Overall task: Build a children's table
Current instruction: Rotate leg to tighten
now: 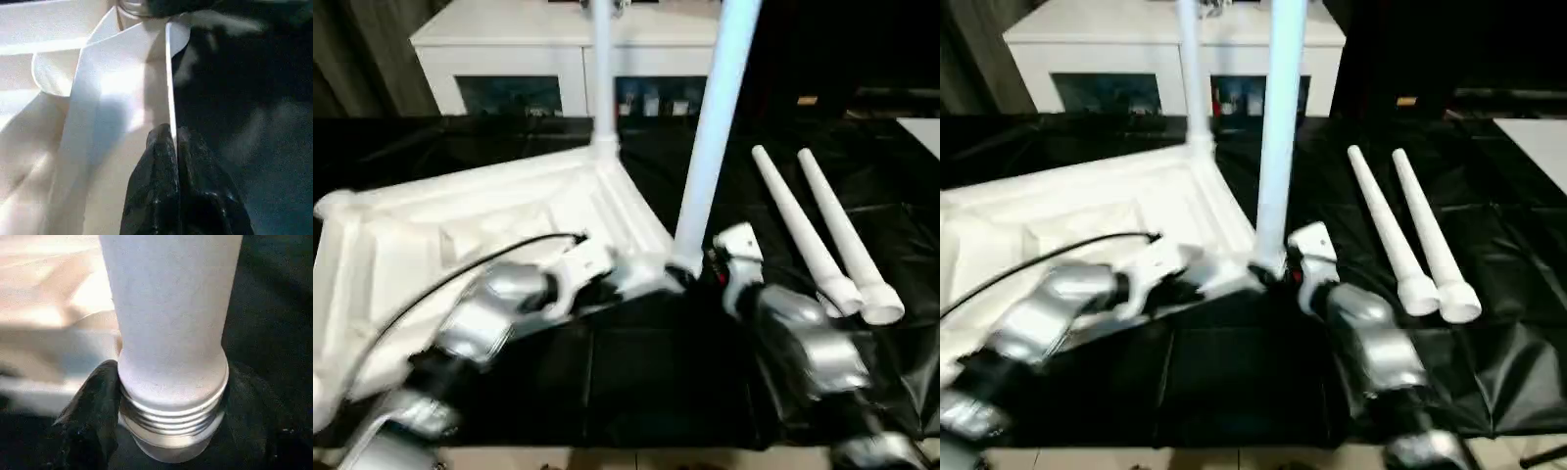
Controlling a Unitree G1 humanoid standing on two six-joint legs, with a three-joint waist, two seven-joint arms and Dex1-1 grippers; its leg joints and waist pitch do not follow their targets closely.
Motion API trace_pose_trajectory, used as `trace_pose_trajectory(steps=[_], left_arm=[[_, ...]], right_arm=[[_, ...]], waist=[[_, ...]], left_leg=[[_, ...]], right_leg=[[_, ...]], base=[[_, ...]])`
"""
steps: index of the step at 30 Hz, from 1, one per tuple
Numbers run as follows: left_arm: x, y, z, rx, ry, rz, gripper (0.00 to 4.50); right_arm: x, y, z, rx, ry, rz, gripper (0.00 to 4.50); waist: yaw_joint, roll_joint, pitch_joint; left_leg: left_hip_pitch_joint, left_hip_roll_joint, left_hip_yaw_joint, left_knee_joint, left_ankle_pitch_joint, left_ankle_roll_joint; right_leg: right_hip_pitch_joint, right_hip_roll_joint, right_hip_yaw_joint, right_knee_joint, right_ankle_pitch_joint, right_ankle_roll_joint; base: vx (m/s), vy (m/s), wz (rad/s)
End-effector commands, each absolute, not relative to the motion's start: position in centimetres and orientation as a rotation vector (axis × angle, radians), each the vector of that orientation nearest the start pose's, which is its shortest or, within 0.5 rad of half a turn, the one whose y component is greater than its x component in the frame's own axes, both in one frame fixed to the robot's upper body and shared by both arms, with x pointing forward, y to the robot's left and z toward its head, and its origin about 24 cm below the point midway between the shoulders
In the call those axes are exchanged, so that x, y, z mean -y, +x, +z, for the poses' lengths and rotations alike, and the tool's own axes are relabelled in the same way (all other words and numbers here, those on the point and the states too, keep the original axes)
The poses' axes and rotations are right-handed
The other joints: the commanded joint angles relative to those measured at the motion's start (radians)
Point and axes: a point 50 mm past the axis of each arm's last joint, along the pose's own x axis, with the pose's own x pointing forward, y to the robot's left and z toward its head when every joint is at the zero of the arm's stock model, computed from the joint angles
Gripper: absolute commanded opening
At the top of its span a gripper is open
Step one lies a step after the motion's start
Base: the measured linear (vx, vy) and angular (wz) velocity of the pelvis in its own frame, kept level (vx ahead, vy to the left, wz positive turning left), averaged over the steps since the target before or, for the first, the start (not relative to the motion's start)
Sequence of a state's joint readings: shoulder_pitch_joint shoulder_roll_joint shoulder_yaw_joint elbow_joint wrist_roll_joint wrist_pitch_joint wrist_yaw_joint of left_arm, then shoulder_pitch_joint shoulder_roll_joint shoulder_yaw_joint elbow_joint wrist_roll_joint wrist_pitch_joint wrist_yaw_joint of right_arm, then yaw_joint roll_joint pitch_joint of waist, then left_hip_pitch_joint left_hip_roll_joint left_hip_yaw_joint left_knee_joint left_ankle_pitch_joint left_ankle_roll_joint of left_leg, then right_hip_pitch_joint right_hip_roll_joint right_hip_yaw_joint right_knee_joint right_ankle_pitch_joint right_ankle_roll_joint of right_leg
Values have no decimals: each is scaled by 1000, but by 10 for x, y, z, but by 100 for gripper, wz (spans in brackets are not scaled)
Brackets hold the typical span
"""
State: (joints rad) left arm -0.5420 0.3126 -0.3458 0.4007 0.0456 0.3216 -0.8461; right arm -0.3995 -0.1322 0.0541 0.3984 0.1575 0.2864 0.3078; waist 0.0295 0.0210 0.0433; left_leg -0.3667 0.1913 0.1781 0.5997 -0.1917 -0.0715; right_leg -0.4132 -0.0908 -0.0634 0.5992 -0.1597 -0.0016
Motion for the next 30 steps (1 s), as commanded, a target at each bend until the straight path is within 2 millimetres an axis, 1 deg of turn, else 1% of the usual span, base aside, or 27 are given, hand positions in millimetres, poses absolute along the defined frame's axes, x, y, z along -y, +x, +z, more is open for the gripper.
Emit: trace_pose_trajectory(steps=[1, 2, 3, 4, 5, 7, 8, 9, 10, 11, 13, 14, 15, 16, 18, 19, 20, 21, 22, 23, 24, 25, 26, 27, 28, 29, 30], left_arm=[[-98, 326, 52, -419, 456, -969, 0], [-95, 327, 52, -415, 452, -962, 0], [-88, 330, 52, -406, 444, -950, 0], [-80, 331, 53, -391, 440, -947, 0], [-76, 332, 54, -381, 438, -953, 0], [-70, 332, 55, -368, 440, -969, 0], [-68, 332, 56, -360, 446, -983, 0], [-66, 332, 57, -355, 450, -991, 0], [-66, 332, 57, -352, 451, -997, 0], [-67, 332, 57, -350, 453, -1003, 0], [-69, 331, 55, -352, 463, -1013, 0], [-69, 331, 55, -348, 465, -1016, 0], [-69, 331, 54, -345, 464, -1016, 0], [-69, 330, 54, -342, 464, -1019, 0], [-69, 330, 55, -308, 475, -1019, 0], [-68, 331, 56, -292, 480, -1014, 0], [-68, 333, 59, -266, 456, -989, 0], [-67, 335, 61, -251, 437, -971, 28], [-66, 335, 65, -239, 403, -981, 44], [-65, 335, 68, -228, 379, -985, 44], [-66, 334, 77, -202, 349, -997, 60], [-67, 334, 80, -193, 344, -998, 60], [-70, 333, 85, -179, 341, -994, 79], [-74, 330, 89, -178, 341, -1005, 86], [-78, 329, 91, -176, 339, -1006, 90], [-91, 325, 100, -162, 324, -989, 94], [-101, 323, 104, -157, 317, -975, 103]], right_arm=[[155, 323, 17, -407, 63, 94, 272], [153, 324, 16, -412, 78, 60, 272], [149, 326, 15, -419, 105, 7, 272], [140, 329, 15, -420, 127, -7, 272], [135, 330, 16, -418, 137, -6, 272], [127, 333, 18, -408, 121, -5, 272], [124, 334, 22, -385, 129, 20, 272], [121, 334, 24, -369, 136, 39, 328], [122, 335, 26, -354, 127, 37, 328], [126, 334, 28, -338, 112, 22, 344], [133, 334, 30, -318, 70, -27, 351], [135, 333, 30, -312, 66, -38, 369], [139, 332, 31, -310, 58, -58, 369], [143, 332, 32, -306, 36, -77, 376], [152, 329, 38, -274, -12, -105, 398], [154, 328, 40, -262, -17, -105, 398], [157, 325, 45, -239, -30, -88, 398], [158, 322, 47, -225, -39, -76, 404], [159, 318, 50, -219, -33, -53, 406], [159, 314, 51, -217, -31, -33, 406], [158, 307, 52, -218, -34, 21, 406], [158, 305, 53, -218, -34, 35, 406], [158, 300, 54, -218, -31, 67, 406], [159, 294, 55, -221, -23, 100, 406], [159, 292, 55, -223, -21, 114, 406], [160, 282, 56, -228, -15, 171, 406], [159, 277, 56, -236, -27, 219, 406]], waist=[[-3, 1, -61], [0, 0, -61], [1, 3, -61], [0, 5, -60], [1, 3, -62], [2, 3, -62], [2, 3, -62], [2, 2, -63], [2, 4, -64], [3, 5, -64], [4, 4, -64], [6, 4, -65], [6, 4, -65], [8, 1, -65], [13, 2, -65], [14, 3, -64], [22, 1, -64], [26, 0, -65], [28, -1, -63], [33, 1, -64], [35, 3, -66], [37, 13, -67], [33, 8, -66], [30, 6, -67], [29, 7, -64], [27, 19, -61], [24, 18, -58]], left_leg=[[12, 22, -6, -78, -236, -13], [14, 23, -7, -78, -252, -18], [15, 22, -6, -78, -256, -19], [16, 21, -5, -79, -267, -20], [16, 21, -8, -80, -276, -25], [16, 21, -8, -81, -277, -23], [11, 22, -9, -82, -274, -18], [11, 22, -9, -82, -273, -15], [9, 22, -10, -81, -259, -10], [9, 22, -9, -81, -251, -7], [10, 22, -8, -80, -249, -6], [13, 22, -5, -79, -241, -1], [9, 22, -6, -79, -233, 2], [9, 22, -5, -79, -223, 6], [10, 23, -5, -79, -211, 7], [9, 23, -5, -79, -208, 9], [10, 23, -3, -78, -194, 16], [12, 24, -3, -77, -189, 16], [9, 23, -2, -78, -186, 22], [9, 23, -1, -75, -184, 29], [10, 24, -1, -75, -177, 31], [9, 26, -3, -76, -169, 30], [1, 29, -7, -78, -150, 37], [0, 28, -7, -77, -149, 39], [1, 28, -7, -79, -165, 43], [2, 31, -8, -81, -191, 40], [0, 32, -8, -83, -205, 40]], right_leg=[[46, -40, 39, -74, -280, -202], [45, -41, 38, -76, -290, -196], [45, -41, 38, -77, -290, -192], [40, -42, 39, -80, -296, -188], [44, -41, 36, -79, -302, -181], [43, -41, 36, -80, -290, -176], [48, -42, 35, -78, -275, -172], [49, -42, 36, -78, -269, -172], [52, -42, 36, -75, -247, -176], [51, -42, 36, -74, -233, -180], [49, -41, 36, -75, -228, -182], [49, -41, 38, -73, -208, -192], [52, -42, 38, -71, -204, -193], [52, -42, 38, -71, -203, -193], [52, -42, 38, -71, -204, -188], [53, -40, 38, -71, -203, -186], [53, -40, 40, -72, -193, -177], [52, -41, 40, -70, -188, -177], [54, -40, 41, -70, -190, -176], [53, -43, 42, -70, -194, -176], [53, -44, 42, -70, -188, -179], [55, -44, 42, -65, -172, -183], [61, -41, 38, -58, -117, -189], [60, -41, 38, -58, -112, -190], [60, -43, 38, -61, -133, -191], [61, -44, 38, -60, -156, -192], [61, -43, 39, -65, -168, -189]], base=[[0, 0, 0], [0, 0, 0], [0, 0, 0], [0, 0, 0], [0, 0, 0], [0, 0, 0], [0, 0, 0], [0, 0, 0], [0, 0, 0], [0, 0, 0], [0, 0, 0], [0, 0, 0], [0, 0, 0], [0, 0, 0], [0, 0, 0], [0, 0, 0], [0, 0, 0], [0, 0, 0], [0, 0, 0], [0, 0, 0], [0, 0, 0], [0, 0, 0], [0, 0, 0], [0, 0, 0], [0, 0, 0], [0, 0, 0], [0, 0, 0]])
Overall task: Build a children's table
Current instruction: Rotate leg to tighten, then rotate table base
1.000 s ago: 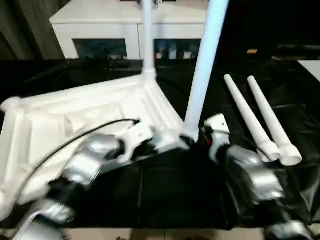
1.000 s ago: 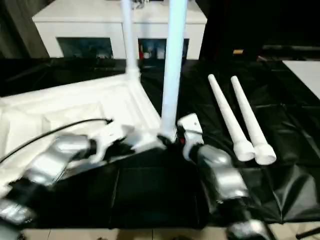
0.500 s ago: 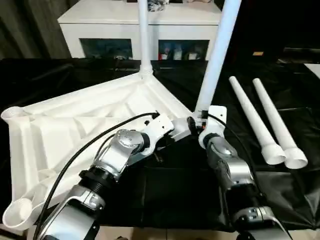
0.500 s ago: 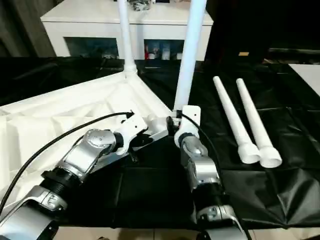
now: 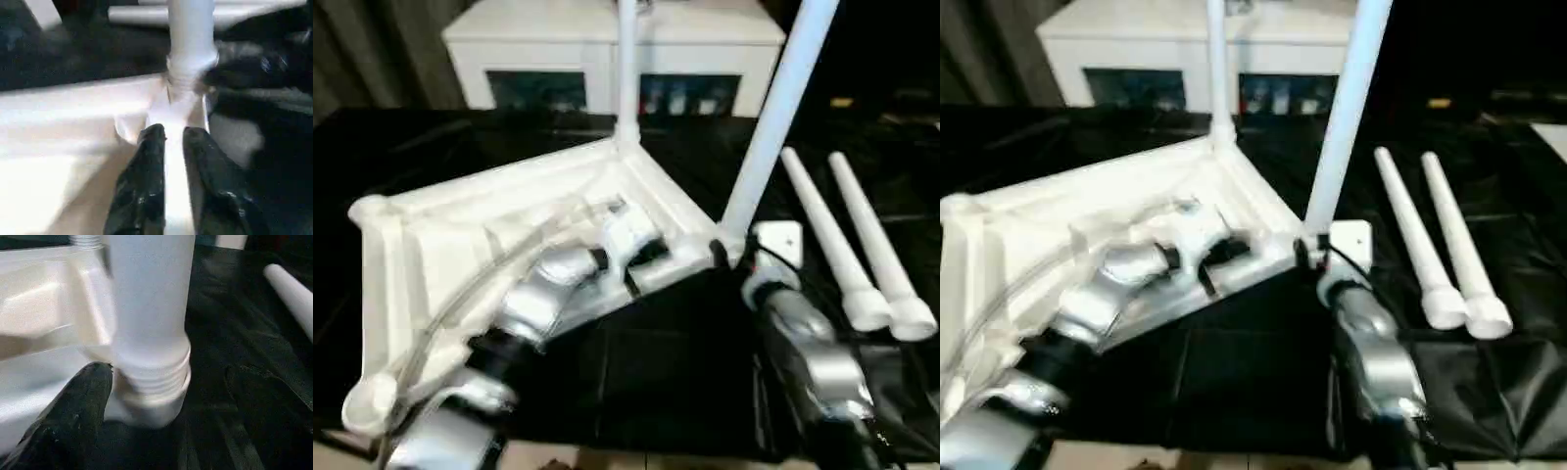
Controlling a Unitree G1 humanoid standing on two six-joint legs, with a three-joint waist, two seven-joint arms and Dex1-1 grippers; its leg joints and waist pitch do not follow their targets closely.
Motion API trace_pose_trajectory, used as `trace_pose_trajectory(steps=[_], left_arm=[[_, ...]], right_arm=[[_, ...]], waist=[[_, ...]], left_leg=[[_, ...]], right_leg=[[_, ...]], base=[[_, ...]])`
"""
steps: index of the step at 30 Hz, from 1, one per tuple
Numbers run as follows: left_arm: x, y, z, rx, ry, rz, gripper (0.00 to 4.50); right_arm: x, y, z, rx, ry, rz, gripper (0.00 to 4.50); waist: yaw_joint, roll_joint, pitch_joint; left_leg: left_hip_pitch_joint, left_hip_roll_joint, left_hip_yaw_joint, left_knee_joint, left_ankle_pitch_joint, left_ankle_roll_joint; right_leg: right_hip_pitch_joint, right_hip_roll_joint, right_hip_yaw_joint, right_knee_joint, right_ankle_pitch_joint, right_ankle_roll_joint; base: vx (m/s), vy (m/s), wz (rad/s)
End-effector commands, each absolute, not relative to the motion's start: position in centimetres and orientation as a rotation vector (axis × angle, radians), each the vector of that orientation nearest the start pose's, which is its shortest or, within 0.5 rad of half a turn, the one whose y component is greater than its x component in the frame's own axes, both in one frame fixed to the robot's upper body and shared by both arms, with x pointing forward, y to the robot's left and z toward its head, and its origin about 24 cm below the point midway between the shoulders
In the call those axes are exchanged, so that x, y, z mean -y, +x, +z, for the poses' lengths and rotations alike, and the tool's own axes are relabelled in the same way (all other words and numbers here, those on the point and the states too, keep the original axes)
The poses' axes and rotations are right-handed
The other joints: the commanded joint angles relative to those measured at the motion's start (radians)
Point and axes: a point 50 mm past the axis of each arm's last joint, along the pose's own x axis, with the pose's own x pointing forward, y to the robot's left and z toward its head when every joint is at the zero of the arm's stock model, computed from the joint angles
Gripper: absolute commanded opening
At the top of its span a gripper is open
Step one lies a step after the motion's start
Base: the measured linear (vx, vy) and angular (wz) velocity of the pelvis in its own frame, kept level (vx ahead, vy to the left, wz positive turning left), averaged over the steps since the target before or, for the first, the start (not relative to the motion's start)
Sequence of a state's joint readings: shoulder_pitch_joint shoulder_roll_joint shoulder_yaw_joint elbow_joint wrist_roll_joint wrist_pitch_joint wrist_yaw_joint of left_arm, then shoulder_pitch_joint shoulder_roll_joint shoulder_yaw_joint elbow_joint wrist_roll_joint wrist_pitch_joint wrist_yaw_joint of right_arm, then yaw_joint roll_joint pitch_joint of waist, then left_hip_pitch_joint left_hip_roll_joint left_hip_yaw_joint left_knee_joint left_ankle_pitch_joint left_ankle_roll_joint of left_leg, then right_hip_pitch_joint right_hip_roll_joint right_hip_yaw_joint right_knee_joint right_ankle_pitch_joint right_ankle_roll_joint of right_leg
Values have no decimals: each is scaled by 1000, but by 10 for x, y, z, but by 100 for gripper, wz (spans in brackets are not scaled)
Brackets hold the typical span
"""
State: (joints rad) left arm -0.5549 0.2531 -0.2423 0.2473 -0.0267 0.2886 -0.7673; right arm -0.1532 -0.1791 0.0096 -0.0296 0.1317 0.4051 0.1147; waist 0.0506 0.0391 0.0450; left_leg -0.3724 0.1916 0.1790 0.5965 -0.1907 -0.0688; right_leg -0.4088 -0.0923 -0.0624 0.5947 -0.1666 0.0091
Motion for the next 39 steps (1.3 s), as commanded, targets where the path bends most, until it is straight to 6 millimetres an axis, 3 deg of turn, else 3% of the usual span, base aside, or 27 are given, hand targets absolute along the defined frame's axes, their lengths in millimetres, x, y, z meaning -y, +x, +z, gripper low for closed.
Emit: trace_pose_trajectory(steps=[1, 2, 4, 5, 7, 8, 9, 10, 11, 12, 14, 15, 16, 17, 18, 22, 24, 28, 29, 33, 36, 39], left_arm=[[-116, 318, 110, -159, 321, -967, 116], [-134, 314, 115, -166, 331, -953, 126], [-158, 314, 121, -172, 364, -871, 130], [-181, 315, 125, -195, 403, -798, 137], [-186, 315, 125, -200, 414, -781, 147], [-216, 316, 129, -242, 492, -654, 160], [-238, 316, 131, -297, 533, -554, 173], [-244, 315, 132, -312, 547, -525, 178], [-284, 308, 139, -408, 615, -325, 184], [-286, 308, 140, -411, 617, -317, 195], [-319, 298, 143, -513, 705, -140, 216], [-337, 290, 144, -569, 746, -42, 216], [-345, 287, 144, -589, 760, 8, 216], [-362, 277, 143, -642, 788, 112, 216], [-371, 272, 140, -682, 812, 161, 216], [-381, 261, 130, -771, 840, 191, 216], [-384, 249, 110, -885, 850, 159, 216], [-378, 237, 94, -996, 826, 81, 216], [-378, 236, 94, -1001, 826, 77, 216], [-371, 232, 89, -1026, 791, 20, 216], [-358, 234, 86, -1008, 752, -54, 216], [-349, 235, 87, -992, 732, -106, 216]], right_arm=[[158, 271, 55, -247, -29, 263, 406], [157, 266, 52, -263, -6, 295, 406], [154, 262, 50, -280, -21, 339, 406], [150, 261, 48, -290, -39, 365, 406], [149, 261, 48, -292, -42, 372, 406], [142, 261, 49, -291, -42, 397, 406], [138, 262, 51, -288, -33, 407, 406], [137, 263, 51, -286, -30, 411, 406], [133, 263, 54, -289, -22, 442, 406], [132, 263, 54, -289, -22, 443, 406], [130, 265, 54, -298, -29, 462, 406], [129, 266, 54, -306, -31, 465, 406], [129, 266, 54, -310, -32, 465, 406], [128, 268, 53, -321, -43, 465, 406], [127, 269, 52, -327, -50, 464, 406], [125, 271, 49, -344, -67, 470, 406], [124, 275, 45, -372, -104, 456, 406], [124, 279, 41, -399, -125, 433, 406], [124, 279, 41, -400, -125, 433, 406], [121, 280, 40, -409, -110, 444, 406], [114, 284, 33, -427, -88, 461, 406], [106, 288, 27, -440, -67, 482, 406]], waist=[[1, 3, -59], [-12, 3, -59], [-23, 7, -55], [-25, 9, -52], [-26, 9, -50], [-24, 7, -48], [-23, 10, -49], [-25, 13, -48], [-27, 9, -48], [-27, 12, -49], [-33, 15, -49], [-34, 10, -49], [-30, 16, -52], [-32, 11, -51], [-29, 13, -51], [-16, 17, -55], [-15, 17, -54], [-15, 14, -52], [-18, 12, -49], [-18, 7, -50], [-21, 10, -49], [-19, 12, -49]], left_leg=[[5, 31, -10, -80, -218, 32], [6, 27, -9, -83, -255, 22], [6, 23, -12, -85, -289, 12], [13, 22, -12, -85, -318, 2], [14, 20, -13, -87, -334, -4], [19, 23, -15, -88, -350, -14], [20, 24, -16, -89, -351, -17], [18, 24, -18, -91, -353, -23], [16, 22, -19, -93, -350, -27], [16, 23, -21, -93, -349, -33], [20, 22, -21, -92, -342, -37], [18, 22, -22, -92, -335, -36], [21, 24, -22, -91, -323, -36], [20, 24, -19, -90, -317, -32], [21, 23, -20, -90, -312, -30], [25, 25, -17, -89, -284, -34], [22, 25, -19, -92, -295, -43], [27, 25, -20, -95, -359, -53], [23, 26, -21, -97, -367, -53], [25, 26, -22, -96, -379, -48], [24, 26, -24, -97, -387, -49], [30, 26, -22, -95, -405, -55]], right_leg=[[56, -41, 37, -60, -172, -198], [54, -38, 37, -64, -216, -193], [50, -34, 34, -70, -273, -185], [43, -33, 34, -76, -319, -177], [40, -32, 34, -79, -356, -166], [35, -33, 36, -81, -381, -157], [33, -33, 37, -80, -378, -155], [33, -31, 37, -76, -366, -149], [36, -30, 37, -75, -363, -139], [37, -31, 37, -68, -354, -140], [33, -28, 38, -69, -317, -147], [35, -29, 38, -68, -309, -150], [33, -30, 40, -63, -279, -163], [34, -30, 41, -62, -262, -172], [33, -31, 41, -62, -260, -174], [30, -32, 43, -59, -201, -189], [32, -31, 42, -56, -189, -195], [28, -36, 45, -64, -249, -188], [31, -37, 45, -65, -263, -184], [29, -37, 46, -68, -287, -179], [28, -37, 44, -69, -298, -185], [22, -36, 44, -71, -302, -191]], base=[[0, 0, 0], [0, 0, 0], [0, 0, 0], [0, 0, 0], [0, 0, 0], [0, 0, 0], [0, 0, 0], [0, 0, 0], [0, 0, 0], [0, 0, 0], [0, 0, 0], [0, 0, 0], [0, 0, 0], [0, 0, 0], [0, 0, 0], [0, 0, 0], [0, 0, 0], [0, 0, 0], [0, 0, 0], [0, 0, 0], [0, 0, 0], [0, 0, 0]])
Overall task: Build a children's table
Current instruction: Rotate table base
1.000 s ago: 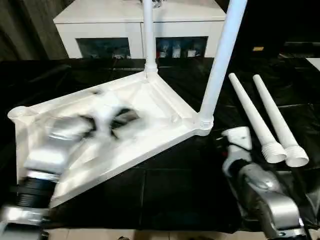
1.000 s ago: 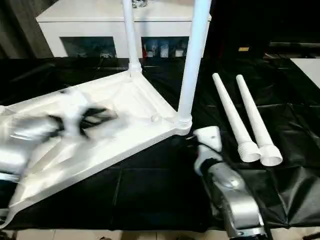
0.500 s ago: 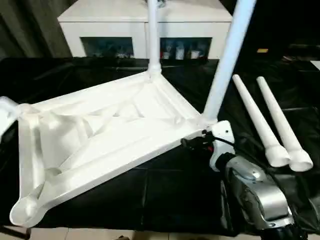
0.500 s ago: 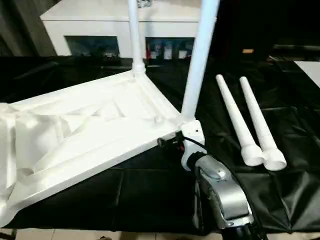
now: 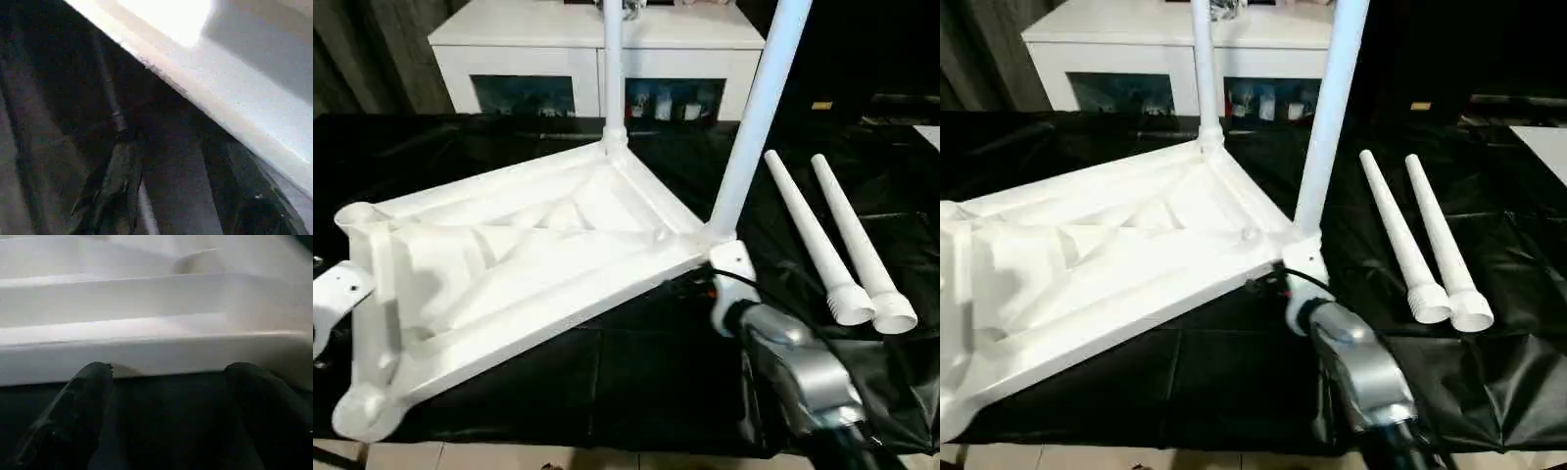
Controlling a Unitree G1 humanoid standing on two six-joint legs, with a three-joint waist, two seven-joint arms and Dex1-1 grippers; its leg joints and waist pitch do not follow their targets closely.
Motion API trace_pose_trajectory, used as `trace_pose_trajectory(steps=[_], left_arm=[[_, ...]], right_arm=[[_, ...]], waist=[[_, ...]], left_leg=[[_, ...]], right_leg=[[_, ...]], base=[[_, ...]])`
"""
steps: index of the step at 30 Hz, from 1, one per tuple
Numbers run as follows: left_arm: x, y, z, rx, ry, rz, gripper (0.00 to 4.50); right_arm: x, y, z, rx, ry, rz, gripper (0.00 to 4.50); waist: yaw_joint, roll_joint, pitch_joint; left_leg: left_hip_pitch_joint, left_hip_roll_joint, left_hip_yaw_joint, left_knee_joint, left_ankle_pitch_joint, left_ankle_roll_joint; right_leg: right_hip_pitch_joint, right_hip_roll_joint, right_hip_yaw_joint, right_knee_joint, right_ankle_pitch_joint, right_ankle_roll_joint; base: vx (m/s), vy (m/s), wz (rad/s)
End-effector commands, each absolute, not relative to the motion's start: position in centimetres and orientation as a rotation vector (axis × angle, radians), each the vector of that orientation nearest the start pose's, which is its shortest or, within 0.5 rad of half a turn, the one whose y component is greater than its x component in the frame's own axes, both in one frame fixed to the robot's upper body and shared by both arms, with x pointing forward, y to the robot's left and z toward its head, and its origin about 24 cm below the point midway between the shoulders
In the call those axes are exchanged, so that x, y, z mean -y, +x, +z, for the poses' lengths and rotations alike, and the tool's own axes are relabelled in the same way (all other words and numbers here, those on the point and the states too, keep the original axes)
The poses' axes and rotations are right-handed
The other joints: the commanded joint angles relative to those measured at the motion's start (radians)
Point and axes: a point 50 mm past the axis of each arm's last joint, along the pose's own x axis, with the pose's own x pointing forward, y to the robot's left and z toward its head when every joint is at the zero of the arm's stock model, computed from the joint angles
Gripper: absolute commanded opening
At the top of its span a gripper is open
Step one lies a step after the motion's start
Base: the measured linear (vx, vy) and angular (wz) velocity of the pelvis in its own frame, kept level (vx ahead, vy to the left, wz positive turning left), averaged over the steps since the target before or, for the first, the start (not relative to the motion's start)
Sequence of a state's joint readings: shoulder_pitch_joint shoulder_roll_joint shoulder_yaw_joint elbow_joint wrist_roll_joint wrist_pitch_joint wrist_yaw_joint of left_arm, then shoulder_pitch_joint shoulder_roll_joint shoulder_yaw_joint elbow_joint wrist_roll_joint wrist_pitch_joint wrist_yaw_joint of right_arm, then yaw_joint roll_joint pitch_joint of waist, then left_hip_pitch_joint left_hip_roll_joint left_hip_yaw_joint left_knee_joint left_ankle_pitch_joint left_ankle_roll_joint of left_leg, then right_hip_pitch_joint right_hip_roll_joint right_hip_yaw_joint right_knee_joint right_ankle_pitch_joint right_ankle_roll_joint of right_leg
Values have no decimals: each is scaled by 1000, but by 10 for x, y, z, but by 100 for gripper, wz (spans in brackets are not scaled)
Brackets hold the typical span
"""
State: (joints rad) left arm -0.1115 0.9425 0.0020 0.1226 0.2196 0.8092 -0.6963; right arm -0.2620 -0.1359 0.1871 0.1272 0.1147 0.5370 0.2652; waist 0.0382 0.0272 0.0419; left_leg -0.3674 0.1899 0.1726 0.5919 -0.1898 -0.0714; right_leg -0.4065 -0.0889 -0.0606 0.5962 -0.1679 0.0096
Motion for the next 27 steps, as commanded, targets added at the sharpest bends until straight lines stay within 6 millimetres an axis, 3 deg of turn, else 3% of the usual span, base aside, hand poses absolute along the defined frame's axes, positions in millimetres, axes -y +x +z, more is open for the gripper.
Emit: trace_pose_trajectory(steps=[1, 4, 6, 8, 10, 13, 15, 21, 24, 27], left_arm=[[-344, 235, 88, -982, 731, -127, 216], [-331, 236, 91, -954, 701, -193, 216], [-315, 235, 93, -929, 677, -285, 216], [-304, 232, 95, -919, 663, -347, 216], [-299, 231, 97, -904, 666, -387, 216], [-280, 228, 95, -868, 608, -489, 216], [-268, 223, 90, -864, 580, -551, 216], [-243, 222, 85, -825, 536, -637, 216], [-230, 231, 85, -732, 552, -669, 216], [-202, 248, 83, -579, 464, -711, 216]], right_arm=[[102, 290, 24, -444, -66, 494, 406], [90, 297, 20, -456, -39, 523, 406], [76, 304, 14, -472, -35, 562, 406], [69, 308, 10, -482, -40, 580, 406], [65, 309, 9, -487, -35, 591, 406], [59, 313, 7, -486, -48, 605, 406], [53, 314, 9, -472, -39, 629, 406], [52, 311, 8, -451, -51, 661, 406], [56, 310, 9, -434, -54, 665, 406], [68, 311, 20, -375, -43, 638, 406]], waist=[[-5, 29, -46], [-8, 23, -46], [-10, 25, -45], [-12, 18, -48], [-14, 18, -45], [-14, 9, -47], [-16, 10, -47], [-23, 6, -46], [-21, 6, -46], [-17, 2, -45]], left_leg=[[28, 28, -15, -90, -409, -55], [23, 28, -18, -92, -411, -61], [23, 28, -18, -92, -419, -61], [21, 29, -18, -90, -415, -60], [20, 29, -18, -91, -411, -56], [19, 28, -15, -90, -388, -53], [17, 29, -16, -90, -384, -54], [19, 27, -14, -89, -408, -51], [23, 27, -14, -87, -422, -48], [22, 27, -11, -88, -418, -50]], right_leg=[[18, -37, 43, -71, -292, -191], [24, -39, 41, -69, -290, -195], [23, -41, 41, -70, -303, -199], [24, -46, 41, -66, -318, -206], [25, -43, 41, -70, -320, -203], [26, -42, 41, -66, -308, -200], [28, -40, 40, -64, -301, -199], [26, -39, 40, -70, -339, -189], [21, -37, 41, -77, -365, -176], [22, -34, 41, -81, -373, -165]], base=[[0, 0, 0], [0, 0, 0], [0, 0, 0], [0, 0, 0], [0, 0, 0], [0, 0, 0], [0, 0, 0], [0, 0, 0], [0, 0, 0], [0, 0, 0]])
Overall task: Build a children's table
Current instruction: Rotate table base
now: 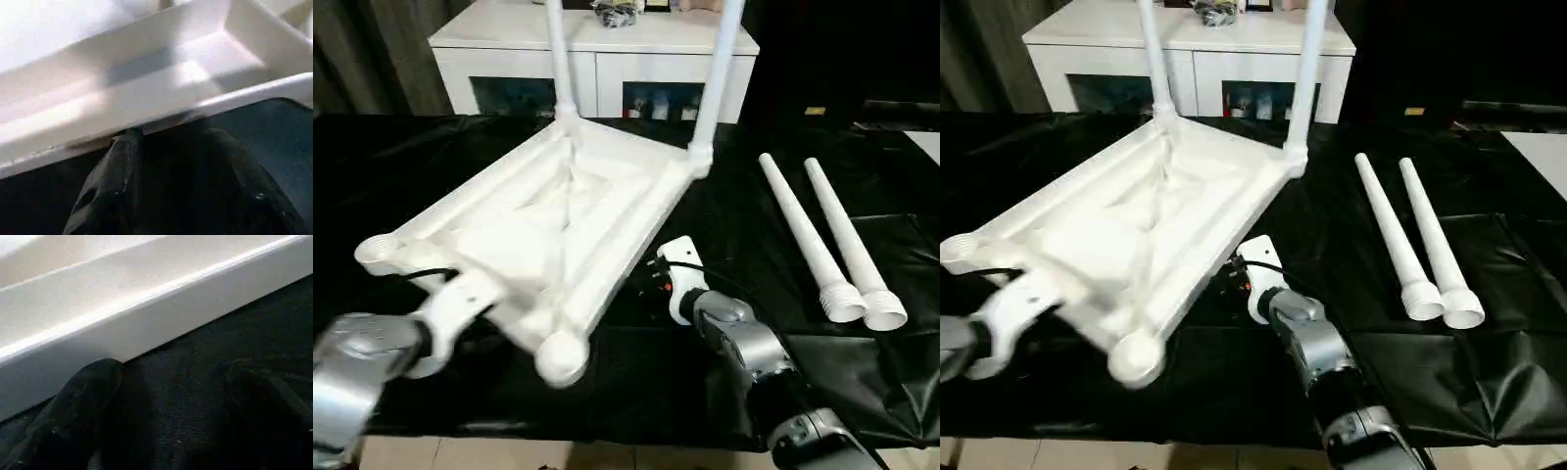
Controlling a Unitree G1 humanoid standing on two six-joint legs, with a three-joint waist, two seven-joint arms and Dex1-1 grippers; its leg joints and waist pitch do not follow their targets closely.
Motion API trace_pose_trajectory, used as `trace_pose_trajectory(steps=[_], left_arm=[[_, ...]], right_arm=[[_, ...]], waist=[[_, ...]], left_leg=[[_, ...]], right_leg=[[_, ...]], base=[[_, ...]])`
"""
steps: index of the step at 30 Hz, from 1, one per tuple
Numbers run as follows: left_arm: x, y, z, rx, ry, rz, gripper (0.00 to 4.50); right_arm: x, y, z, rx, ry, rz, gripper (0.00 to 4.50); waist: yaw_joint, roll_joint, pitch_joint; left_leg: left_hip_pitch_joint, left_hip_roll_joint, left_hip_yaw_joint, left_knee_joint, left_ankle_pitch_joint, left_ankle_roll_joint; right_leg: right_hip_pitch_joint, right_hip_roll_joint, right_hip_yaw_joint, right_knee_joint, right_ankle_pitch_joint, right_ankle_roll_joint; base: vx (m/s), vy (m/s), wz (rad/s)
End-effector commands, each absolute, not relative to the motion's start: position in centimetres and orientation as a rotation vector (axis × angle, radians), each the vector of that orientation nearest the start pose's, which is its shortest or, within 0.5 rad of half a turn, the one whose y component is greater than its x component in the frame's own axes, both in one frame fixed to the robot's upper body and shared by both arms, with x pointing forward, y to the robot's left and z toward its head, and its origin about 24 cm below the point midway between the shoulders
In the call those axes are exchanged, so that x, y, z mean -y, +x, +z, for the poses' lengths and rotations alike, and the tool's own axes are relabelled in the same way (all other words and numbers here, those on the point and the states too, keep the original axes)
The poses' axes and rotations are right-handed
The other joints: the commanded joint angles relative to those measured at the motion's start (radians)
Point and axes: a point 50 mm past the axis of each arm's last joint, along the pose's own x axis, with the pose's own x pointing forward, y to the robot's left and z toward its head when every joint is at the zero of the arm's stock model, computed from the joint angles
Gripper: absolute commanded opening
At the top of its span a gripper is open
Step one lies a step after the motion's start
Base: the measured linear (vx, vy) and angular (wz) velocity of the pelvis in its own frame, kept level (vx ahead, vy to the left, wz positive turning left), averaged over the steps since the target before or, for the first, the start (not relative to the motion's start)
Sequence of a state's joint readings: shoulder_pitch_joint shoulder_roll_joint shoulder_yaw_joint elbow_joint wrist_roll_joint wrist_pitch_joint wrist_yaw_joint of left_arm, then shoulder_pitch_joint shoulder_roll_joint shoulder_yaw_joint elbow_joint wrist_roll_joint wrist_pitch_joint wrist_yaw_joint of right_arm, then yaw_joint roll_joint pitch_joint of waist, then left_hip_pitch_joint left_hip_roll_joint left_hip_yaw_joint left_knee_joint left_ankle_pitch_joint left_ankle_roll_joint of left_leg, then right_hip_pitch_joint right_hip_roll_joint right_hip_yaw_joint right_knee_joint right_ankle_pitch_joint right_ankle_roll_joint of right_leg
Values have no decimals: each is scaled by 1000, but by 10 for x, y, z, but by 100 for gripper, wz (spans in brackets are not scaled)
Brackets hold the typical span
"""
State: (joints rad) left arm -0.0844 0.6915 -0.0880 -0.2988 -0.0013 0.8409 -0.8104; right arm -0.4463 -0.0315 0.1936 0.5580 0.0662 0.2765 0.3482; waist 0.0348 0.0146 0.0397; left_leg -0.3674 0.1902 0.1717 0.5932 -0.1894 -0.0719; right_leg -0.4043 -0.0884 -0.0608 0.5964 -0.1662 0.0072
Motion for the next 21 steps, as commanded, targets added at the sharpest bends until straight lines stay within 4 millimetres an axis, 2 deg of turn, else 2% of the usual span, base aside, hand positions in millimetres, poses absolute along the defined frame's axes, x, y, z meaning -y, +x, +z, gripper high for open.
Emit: trace_pose_trajectory(steps=[1, 2, 4, 5, 6, 7, 8, 9, 10, 11, 13, 14, 16, 19, 20, 21], left_arm=[[-201, 248, 83, -576, 462, -712, 216], [-195, 251, 81, -560, 453, -720, 216], [-191, 251, 79, -558, 444, -734, 216], [-188, 250, 78, -562, 440, -754, 216], [-186, 249, 78, -564, 437, -771, 216], [-185, 248, 79, -564, 434, -782, 216], [-183, 245, 80, -560, 431, -809, 216], [-182, 239, 85, -547, 405, -862, 216], [-181, 235, 90, -531, 388, -903, 216], [-180, 232, 93, -516, 380, -926, 216], [-180, 230, 96, -506, 354, -946, 216], [-178, 227, 101, -469, 308, -966, 216], [-178, 227, 106, -424, 274, -967, 216], [-176, 230, 110, -380, 249, -949, 216], [-175, 241, 119, -265, 232, -878, 216], [-175, 250, 124, -193, 216, -810, 216]], right_arm=[[68, 311, 20, -373, -44, 636, 406], [74, 310, 26, -353, -46, 624, 406], [79, 309, 30, -343, -44, 618, 406], [85, 306, 34, -328, -47, 612, 406], [89, 305, 38, -316, -51, 608, 406], [93, 303, 40, -308, -54, 605, 406], [100, 299, 45, -301, -55, 597, 406], [114, 293, 52, -287, -55, 574, 406], [123, 289, 56, -282, -63, 550, 406], [128, 286, 58, -281, -73, 534, 406], [133, 285, 60, -277, -83, 508, 406], [141, 281, 64, -270, -91, 466, 406], [147, 279, 67, -263, -94, 435, 406], [153, 277, 70, -256, -91, 408, 406], [160, 276, 75, -238, -86, 340, 406], [162, 277, 78, -220, -92, 308, 406]], waist=[[-8, 15, -45], [-1, 16, -45], [-3, 13, -46], [-5, 13, -45], [-5, 11, -44], [-5, 17, -45], [-6, 13, -43], [-4, 20, -46], [-1, 21, -43], [-2, 16, -43], [-4, 16, -45], [-6, 26, -45], [-9, 18, -45], [-12, 18, -45], [-13, 22, -45], [-14, 20, -44]], left_leg=[[25, 26, -10, -86, -413, -51], [28, 27, -7, -88, -406, -47], [11, 25, -14, -93, -385, -47], [14, 25, -12, -91, -398, -43], [16, 25, -12, -91, -402, -42], [14, 24, -13, -91, -400, -41], [13, 24, -14, -92, -398, -37], [14, 26, -15, -92, -395, -38], [16, 28, -14, -93, -390, -37], [14, 29, -13, -93, -380, -37], [11, 27, -13, -93, -371, -37], [11, 25, -13, -92, -369, -39], [9, 24, -12, -91, -362, -39], [6, 24, -10, -89, -336, -33], [8, 24, -9, -88, -331, -32], [7, 22, -8, -88, -329, -33]], right_leg=[[18, -35, 41, -81, -372, -160], [16, -33, 44, -82, -360, -157], [32, -35, 39, -74, -360, -146], [25, -35, 40, -80, -379, -137], [25, -34, 40, -82, -391, -131], [27, -35, 40, -80, -395, -129], [27, -35, 40, -84, -415, -120], [27, -36, 40, -82, -409, -119], [27, -35, 42, -85, -401, -117], [26, -32, 42, -80, -377, -125], [28, -30, 41, -76, -357, -134], [28, -31, 41, -74, -351, -142], [30, -30, 41, -76, -340, -145], [33, -30, 42, -74, -313, -152], [31, -28, 43, -75, -307, -152], [32, -26, 43, -77, -309, -148]], base=[[0, 0, 0], [0, 0, 0], [0, 0, 0], [0, 0, 0], [0, 0, 0], [0, 0, 0], [0, 0, 0], [0, 0, 0], [0, 0, 0], [0, 0, 0], [0, 0, 0], [0, 0, 0], [0, 0, 0], [0, 0, 0], [0, 0, 0], [0, 0, 0]])
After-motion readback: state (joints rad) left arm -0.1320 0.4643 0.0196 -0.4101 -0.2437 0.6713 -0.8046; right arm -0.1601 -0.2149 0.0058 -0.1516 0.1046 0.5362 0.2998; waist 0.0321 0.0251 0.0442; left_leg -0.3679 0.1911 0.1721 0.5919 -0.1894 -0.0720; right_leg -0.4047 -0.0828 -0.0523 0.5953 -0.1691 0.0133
